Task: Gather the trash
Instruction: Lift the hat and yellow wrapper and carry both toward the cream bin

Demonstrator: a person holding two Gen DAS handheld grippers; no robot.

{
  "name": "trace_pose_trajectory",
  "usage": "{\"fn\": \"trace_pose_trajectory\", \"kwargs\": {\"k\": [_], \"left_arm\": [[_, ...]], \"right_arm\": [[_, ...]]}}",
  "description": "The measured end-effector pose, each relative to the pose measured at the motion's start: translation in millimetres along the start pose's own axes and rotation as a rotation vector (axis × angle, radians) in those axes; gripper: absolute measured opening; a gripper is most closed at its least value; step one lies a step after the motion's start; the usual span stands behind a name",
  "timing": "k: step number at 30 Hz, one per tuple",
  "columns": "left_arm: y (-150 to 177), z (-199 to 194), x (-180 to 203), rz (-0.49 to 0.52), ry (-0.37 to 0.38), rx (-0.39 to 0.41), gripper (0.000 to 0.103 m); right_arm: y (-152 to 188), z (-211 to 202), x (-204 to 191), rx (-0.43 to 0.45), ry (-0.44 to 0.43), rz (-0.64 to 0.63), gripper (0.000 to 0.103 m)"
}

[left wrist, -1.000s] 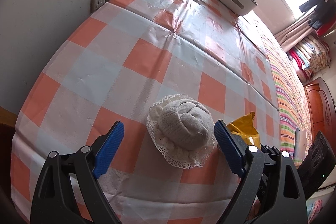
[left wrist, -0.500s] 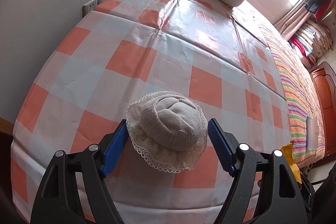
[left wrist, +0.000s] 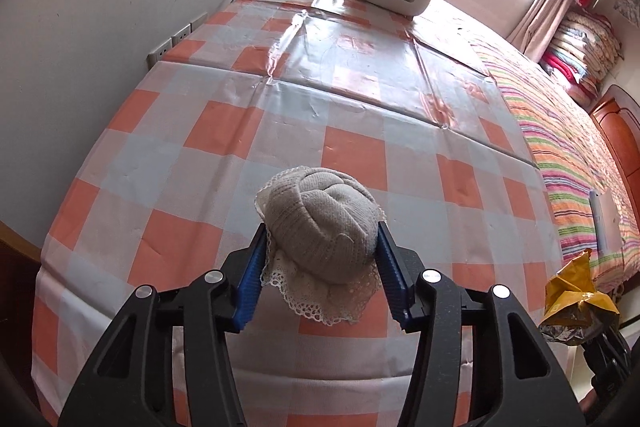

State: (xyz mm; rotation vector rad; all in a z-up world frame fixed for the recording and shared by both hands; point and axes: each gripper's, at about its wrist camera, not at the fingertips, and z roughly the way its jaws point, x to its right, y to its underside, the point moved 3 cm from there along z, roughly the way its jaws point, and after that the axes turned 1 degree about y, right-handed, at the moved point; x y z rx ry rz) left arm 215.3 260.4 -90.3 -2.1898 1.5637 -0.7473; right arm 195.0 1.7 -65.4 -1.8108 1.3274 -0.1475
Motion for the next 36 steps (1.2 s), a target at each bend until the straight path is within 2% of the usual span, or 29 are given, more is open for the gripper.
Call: {"fn": "trace_pose_trajectory", "kwargs": {"k": [8, 19, 27, 36], "left_arm": [[22, -26, 37, 0.097, 0.037, 0.040, 0.050], [42, -36, 70, 0.160, 0.083, 0.046, 0.050], [48, -35, 81, 0.193, 0.085, 0.044, 0.050], [48, -33, 83, 0.190, 0.095, 0.037, 0.050]], "right_arm": [[11, -26, 27, 0.015, 0.038, 0.065, 0.015], [29, -53, 52, 0.033, 0.086, 0.110, 0.015], [37, -64, 68, 0.039, 0.096, 0.141, 0.015], [43, -57, 75, 0.019, 0.102, 0.158, 0.015]]}}
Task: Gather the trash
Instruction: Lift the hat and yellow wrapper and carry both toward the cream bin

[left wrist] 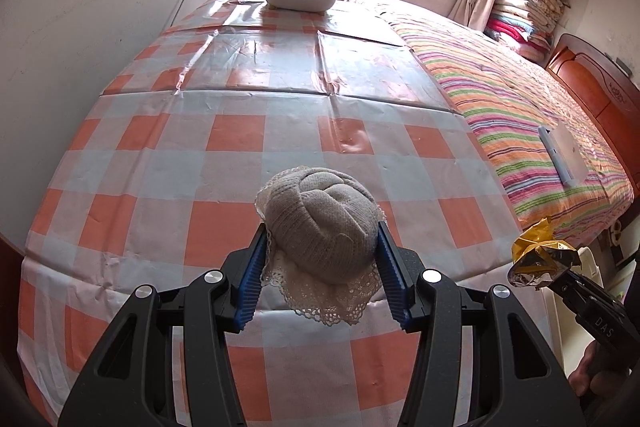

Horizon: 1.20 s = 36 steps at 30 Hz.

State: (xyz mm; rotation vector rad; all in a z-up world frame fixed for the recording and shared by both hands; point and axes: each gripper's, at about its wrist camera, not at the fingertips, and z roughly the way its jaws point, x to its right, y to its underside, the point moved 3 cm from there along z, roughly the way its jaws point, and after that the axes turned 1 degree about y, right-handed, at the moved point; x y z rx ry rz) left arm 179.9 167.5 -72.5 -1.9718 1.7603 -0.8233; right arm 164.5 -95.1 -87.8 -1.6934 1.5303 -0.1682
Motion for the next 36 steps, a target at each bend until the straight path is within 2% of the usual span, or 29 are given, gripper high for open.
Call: {"fn": "trace_pose_trajectory", "kwargs": {"k": [15, 36], "left_arm": [[2, -1, 3, 0.006, 0.016, -0.012, 0.050], [3, 1, -1, 0.003, 0.002, -0.020, 0.051]], "right_arm": [[2, 1, 5, 0.008, 0.004, 0.009, 0.015], [1, 0, 8, 0.017, -0.002, 0.012, 0.015]]}}
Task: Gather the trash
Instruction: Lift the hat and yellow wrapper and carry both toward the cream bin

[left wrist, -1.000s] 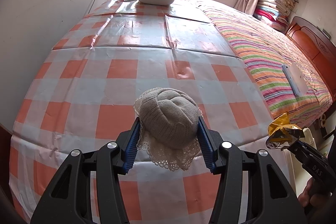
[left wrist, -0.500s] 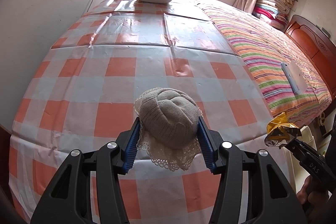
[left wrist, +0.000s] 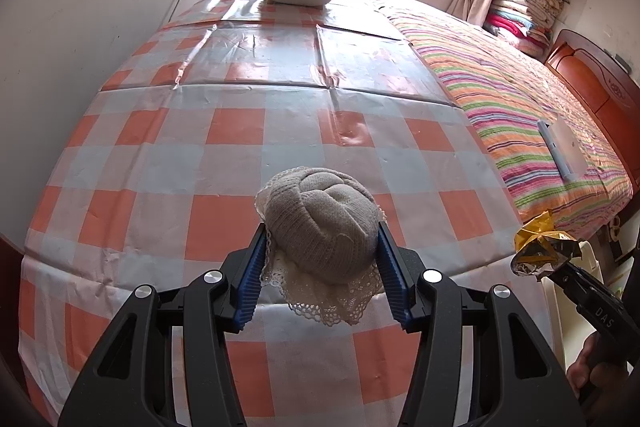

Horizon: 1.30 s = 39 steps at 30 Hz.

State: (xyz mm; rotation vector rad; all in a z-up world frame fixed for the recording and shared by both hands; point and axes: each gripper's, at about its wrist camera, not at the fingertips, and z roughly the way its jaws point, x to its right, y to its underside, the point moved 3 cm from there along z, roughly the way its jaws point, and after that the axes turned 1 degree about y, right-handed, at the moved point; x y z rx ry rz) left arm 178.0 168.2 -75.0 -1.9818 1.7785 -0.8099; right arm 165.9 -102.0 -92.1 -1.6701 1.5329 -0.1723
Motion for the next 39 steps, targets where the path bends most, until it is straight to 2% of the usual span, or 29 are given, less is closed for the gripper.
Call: {"fn": "trace_pose_trajectory", "kwargs": {"k": [23, 39], "left_arm": [[7, -6, 19, 0.044, -0.005, 0.015, 0.051], [19, -19, 57, 0.111, 0.049, 0.031, 0.051]], "right_arm": [[4, -15, 5, 0.045, 0.045, -0.023, 0.015], [12, -50, 9, 0.102, 0.083, -0.053, 0.015]]}}
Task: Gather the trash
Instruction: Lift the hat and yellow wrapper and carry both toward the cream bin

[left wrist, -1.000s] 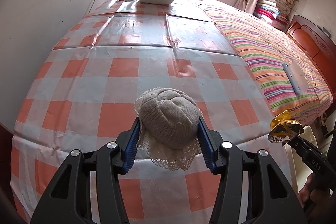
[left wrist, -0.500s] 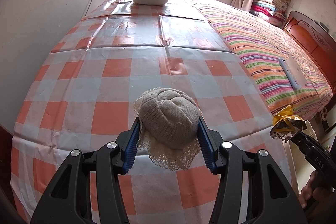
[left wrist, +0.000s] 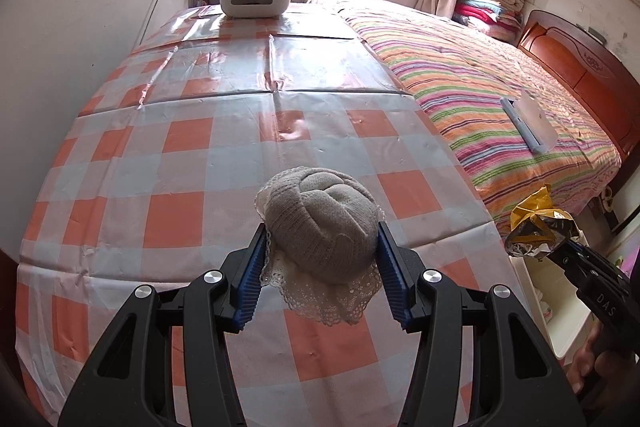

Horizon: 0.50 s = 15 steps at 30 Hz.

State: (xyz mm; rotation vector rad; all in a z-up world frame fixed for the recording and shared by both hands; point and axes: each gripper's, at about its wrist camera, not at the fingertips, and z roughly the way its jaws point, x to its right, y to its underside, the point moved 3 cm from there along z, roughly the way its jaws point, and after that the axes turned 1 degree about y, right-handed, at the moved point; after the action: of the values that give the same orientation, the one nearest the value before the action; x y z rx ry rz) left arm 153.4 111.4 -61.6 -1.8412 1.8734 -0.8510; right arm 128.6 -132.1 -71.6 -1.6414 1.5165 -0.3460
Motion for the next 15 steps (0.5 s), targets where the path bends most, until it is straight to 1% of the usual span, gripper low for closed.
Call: {"fn": "trace_pose_trajectory", "kwargs": {"k": [4, 15], "left_arm": [[4, -1, 14, 0.014, 0.029, -0.006, 0.051], [15, -3, 60, 0.098, 0.056, -0.011, 0.051]], "right_arm": [[2, -11, 5, 0.014, 0.005, 0.004, 0.015], [6, -37, 21, 0.057, 0.034, 0.016, 0.015]]}}
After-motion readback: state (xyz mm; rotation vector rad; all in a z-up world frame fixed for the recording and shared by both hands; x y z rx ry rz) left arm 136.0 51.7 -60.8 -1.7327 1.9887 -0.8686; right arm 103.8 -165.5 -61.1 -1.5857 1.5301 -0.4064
